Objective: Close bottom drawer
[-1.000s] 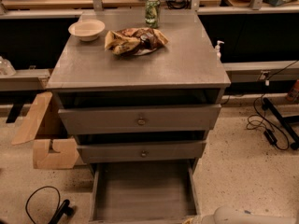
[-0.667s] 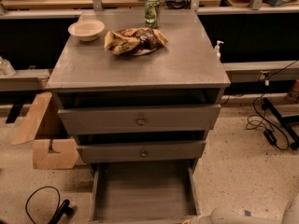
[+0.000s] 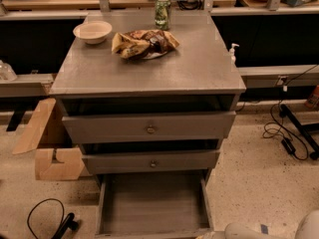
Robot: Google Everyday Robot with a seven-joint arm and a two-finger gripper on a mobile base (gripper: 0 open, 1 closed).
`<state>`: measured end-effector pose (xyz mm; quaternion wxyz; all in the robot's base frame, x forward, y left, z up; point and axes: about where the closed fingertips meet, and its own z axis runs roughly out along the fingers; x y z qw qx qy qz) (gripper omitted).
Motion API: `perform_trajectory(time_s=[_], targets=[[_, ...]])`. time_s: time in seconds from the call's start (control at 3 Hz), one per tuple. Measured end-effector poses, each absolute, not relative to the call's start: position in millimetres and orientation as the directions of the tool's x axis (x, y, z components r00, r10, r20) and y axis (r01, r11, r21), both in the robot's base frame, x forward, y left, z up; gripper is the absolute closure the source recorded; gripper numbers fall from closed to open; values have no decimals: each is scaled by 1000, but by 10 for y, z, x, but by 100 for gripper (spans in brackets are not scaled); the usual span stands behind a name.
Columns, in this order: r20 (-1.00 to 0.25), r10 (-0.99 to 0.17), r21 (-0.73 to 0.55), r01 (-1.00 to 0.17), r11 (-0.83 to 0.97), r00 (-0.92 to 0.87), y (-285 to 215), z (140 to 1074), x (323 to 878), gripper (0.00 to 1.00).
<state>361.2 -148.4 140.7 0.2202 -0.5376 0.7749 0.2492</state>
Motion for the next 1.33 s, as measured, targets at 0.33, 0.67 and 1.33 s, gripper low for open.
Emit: perform_trajectory(time_s=[0.33, 0.67, 1.33], targets=[[-618, -719, 150, -946, 289, -318, -1430, 1368, 3644, 100], [-618, -719, 150, -946, 289, -318, -1430, 1369, 3641, 100], [-637, -713, 134, -953, 271, -293, -1292, 1407, 3816, 100]])
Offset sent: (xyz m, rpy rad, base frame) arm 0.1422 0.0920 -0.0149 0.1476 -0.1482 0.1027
